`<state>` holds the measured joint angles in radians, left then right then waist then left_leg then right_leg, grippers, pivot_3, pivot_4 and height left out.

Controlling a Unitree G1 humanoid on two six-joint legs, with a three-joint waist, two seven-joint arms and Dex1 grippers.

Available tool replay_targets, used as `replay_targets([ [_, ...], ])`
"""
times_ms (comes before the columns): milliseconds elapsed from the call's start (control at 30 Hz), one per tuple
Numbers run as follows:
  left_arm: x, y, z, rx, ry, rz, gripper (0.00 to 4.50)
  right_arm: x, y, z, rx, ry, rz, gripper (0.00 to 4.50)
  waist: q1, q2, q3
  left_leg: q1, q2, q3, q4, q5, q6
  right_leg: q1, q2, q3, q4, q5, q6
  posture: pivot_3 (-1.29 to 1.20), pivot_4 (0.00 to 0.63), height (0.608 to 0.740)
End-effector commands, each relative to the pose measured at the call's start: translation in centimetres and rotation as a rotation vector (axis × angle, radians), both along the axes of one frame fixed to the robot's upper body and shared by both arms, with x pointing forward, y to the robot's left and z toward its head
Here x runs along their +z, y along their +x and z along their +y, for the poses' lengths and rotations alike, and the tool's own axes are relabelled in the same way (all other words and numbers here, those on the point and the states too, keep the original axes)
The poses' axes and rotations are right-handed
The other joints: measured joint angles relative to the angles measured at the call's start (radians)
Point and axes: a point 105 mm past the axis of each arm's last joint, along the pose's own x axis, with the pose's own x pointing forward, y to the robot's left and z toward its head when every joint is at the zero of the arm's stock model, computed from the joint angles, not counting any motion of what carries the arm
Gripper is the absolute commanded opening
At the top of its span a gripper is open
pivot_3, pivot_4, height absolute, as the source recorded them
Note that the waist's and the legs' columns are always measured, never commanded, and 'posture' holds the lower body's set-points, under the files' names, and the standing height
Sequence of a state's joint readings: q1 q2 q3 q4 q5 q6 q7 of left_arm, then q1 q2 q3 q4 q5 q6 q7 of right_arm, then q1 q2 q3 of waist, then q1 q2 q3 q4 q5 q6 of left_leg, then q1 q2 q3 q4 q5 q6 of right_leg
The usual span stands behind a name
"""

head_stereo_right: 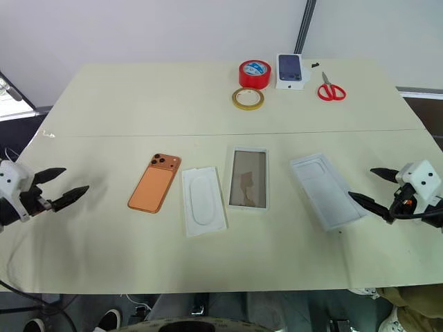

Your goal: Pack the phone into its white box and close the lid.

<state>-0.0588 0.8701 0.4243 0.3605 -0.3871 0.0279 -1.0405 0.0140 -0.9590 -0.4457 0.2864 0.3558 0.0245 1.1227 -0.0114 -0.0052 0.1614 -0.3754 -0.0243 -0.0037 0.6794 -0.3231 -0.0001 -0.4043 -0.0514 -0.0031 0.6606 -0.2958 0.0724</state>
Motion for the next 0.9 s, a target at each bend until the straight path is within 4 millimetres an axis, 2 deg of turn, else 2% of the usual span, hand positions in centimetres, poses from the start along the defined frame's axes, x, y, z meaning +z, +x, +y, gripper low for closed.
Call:
replay_targets([
  [33,1.2,0.3,0.4,0.0,0.029,-0.036,4.5,1.1,0.5,0.5,0.013,-0.009,-0.042,4.44,-0.001,0.0,0.0,0.0,0.0,0.0,0.0,0.0,0.0,0.0,0.0,0.0,0.0,0.0,0.0,0.0,0.15,0.74],
  [333,1.7,1.0,0.1,-0.017,0.062,-0.053,4.5,1.1,1.0,1.3,0.023,-0.004,-0.055,4.44,0.0,0.0,0.0,0.0,0.0,0.0,0.0,0.0,0.0,0.0,0.0,0.0,0.0,0.0,0.0,0.0,0.15,0.74],
  [600,2.2,1.1,-1.1,-0.082,0.059,-0.105,4.5,1.5,1.4,1.4,-0.01,0.026,-0.068,4.44,0.0,0.0,0.0,0.0,0.0,0.0,0.0,0.0,0.0,0.0,0.0,0.0,0.0,0.0,0.0,0.0,0.15,0.74],
  [900,2.0,1.8,-2.3,-0.094,0.026,-0.073,4.5,1.3,1.5,1.6,-0.012,0.013,-0.064,4.44,0.0,0.0,0.0,0.0,0.0,0.0,0.0,0.0,0.0,0.0,0.0,0.0,0.0,0.0,0.0,0.0,0.15,0.74],
])
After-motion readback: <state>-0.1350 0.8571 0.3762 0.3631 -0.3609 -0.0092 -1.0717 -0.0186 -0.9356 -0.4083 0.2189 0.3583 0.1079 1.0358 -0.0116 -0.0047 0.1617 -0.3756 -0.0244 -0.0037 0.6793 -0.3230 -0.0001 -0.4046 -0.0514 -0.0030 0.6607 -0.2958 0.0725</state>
